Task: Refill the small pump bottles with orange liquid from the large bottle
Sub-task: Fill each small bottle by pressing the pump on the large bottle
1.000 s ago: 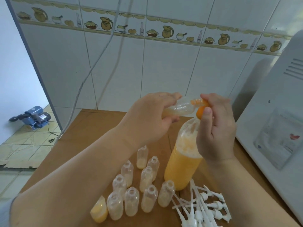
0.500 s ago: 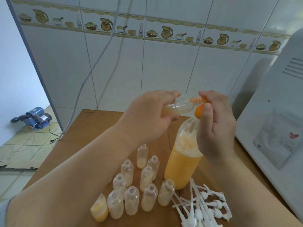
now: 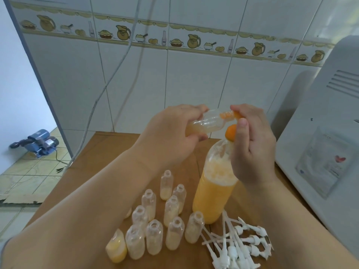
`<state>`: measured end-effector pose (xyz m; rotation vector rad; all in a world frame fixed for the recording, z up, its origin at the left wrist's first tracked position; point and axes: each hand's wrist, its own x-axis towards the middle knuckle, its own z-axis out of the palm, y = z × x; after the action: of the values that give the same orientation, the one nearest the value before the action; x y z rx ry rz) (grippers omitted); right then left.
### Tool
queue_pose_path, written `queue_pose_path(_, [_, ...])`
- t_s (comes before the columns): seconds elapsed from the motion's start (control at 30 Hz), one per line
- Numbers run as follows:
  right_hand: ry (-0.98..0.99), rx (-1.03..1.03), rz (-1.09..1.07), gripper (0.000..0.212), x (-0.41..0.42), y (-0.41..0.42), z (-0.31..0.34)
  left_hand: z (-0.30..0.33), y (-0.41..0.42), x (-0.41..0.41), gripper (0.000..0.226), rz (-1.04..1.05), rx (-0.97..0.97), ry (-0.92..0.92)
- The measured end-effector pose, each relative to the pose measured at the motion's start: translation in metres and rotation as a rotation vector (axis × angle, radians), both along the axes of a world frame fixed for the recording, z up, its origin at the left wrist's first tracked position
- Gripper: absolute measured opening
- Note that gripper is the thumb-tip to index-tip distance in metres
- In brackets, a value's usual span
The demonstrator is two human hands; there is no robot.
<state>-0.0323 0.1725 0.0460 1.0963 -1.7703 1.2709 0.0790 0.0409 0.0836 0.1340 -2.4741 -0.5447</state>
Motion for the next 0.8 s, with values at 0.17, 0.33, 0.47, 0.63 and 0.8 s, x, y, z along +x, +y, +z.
queue_pose_path(0.17, [0.028,-0.101,-0.022,0.04,0.0,-0.001,-0.008,-0.003,0.006,-0.002,0.055,-0.011,0.001,0.041])
queue_pose_path(0.33, [0.003,-0.046,-0.008,0.038,-0.005,-0.003,-0.016,-0.009,0.005,-0.004,0.056,0.003,0.031,-0.003])
queue_pose_path(0.47, [-0.006,-0.014,0.02,0.042,0.0,-0.001,-0.002,-0.002,0.004,0.0,0.057,0.022,0.03,0.03])
queue_pose_path(0.63, [0.05,-0.105,-0.008,0.038,-0.003,-0.004,-0.01,-0.005,0.008,-0.002,0.057,0.003,0.048,0.04])
queue_pose_path(0.8, [0.011,-0.033,-0.019,0.037,-0.007,-0.006,-0.019,-0.012,0.007,-0.004,0.057,0.005,0.09,-0.007])
